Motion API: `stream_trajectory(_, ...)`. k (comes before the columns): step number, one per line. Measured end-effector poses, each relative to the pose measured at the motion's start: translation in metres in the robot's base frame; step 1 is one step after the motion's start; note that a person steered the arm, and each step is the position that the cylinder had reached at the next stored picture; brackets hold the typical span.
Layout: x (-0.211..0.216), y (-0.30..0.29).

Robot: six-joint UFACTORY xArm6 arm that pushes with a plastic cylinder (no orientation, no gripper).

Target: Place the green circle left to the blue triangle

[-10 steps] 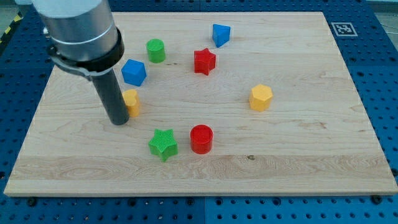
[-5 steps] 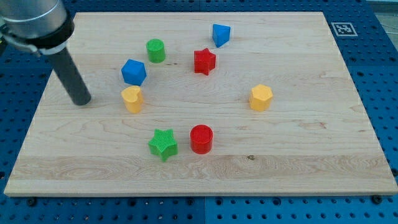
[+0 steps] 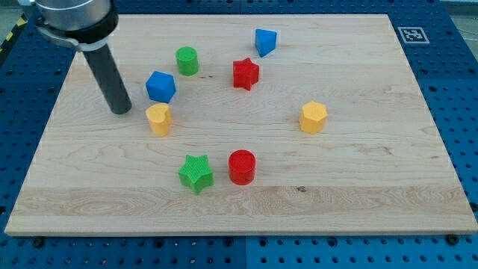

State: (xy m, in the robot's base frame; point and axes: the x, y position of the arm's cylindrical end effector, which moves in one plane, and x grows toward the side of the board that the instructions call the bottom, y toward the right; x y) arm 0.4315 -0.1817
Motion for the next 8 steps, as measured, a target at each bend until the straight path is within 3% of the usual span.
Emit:
stream_trajectory(3, -0.049, 0.067)
stream_trajectory(8, -0.051, 0.067)
